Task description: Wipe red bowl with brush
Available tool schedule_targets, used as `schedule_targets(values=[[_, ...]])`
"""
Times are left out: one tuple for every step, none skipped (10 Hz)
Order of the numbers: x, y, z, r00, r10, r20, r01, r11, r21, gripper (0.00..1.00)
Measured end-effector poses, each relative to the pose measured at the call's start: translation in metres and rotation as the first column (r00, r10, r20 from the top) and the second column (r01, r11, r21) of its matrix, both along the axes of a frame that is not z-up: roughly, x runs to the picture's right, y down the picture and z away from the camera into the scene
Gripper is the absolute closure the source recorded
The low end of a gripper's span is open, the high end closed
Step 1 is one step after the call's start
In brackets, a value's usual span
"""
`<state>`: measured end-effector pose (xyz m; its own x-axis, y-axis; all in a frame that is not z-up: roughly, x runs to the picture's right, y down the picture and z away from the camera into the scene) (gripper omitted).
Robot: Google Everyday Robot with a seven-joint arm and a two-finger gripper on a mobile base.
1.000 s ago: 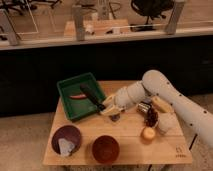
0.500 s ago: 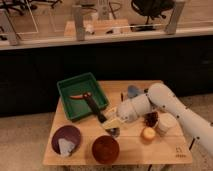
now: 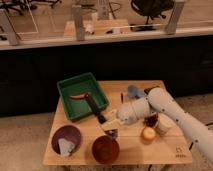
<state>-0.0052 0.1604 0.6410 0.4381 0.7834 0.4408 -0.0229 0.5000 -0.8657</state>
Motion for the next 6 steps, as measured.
schedule_targets(values=[[-0.004, 0.008, 0.002, 1.000, 0.002, -0.005, -0.002, 0.9998, -0.018, 1.00], [-0.005, 0.016, 0.001, 1.000, 0.004, -0.021, -0.005, 0.9994, -0.035, 1.00], [-0.005, 0.022, -0.002, 0.999, 0.001, -0.044, -0.003, 0.9990, -0.045, 1.00], [-0.006, 0.026, -0.004, 0.999, -0.003, -0.053, 0.001, 0.9987, -0.050, 1.00], [-0.006, 0.031, -0.005, 0.998, -0.001, -0.057, -0.002, 0.9983, -0.059, 1.00], [-0.005, 0.039, -0.002, 0.998, 0.009, -0.055, -0.013, 0.9974, -0.071, 1.00]])
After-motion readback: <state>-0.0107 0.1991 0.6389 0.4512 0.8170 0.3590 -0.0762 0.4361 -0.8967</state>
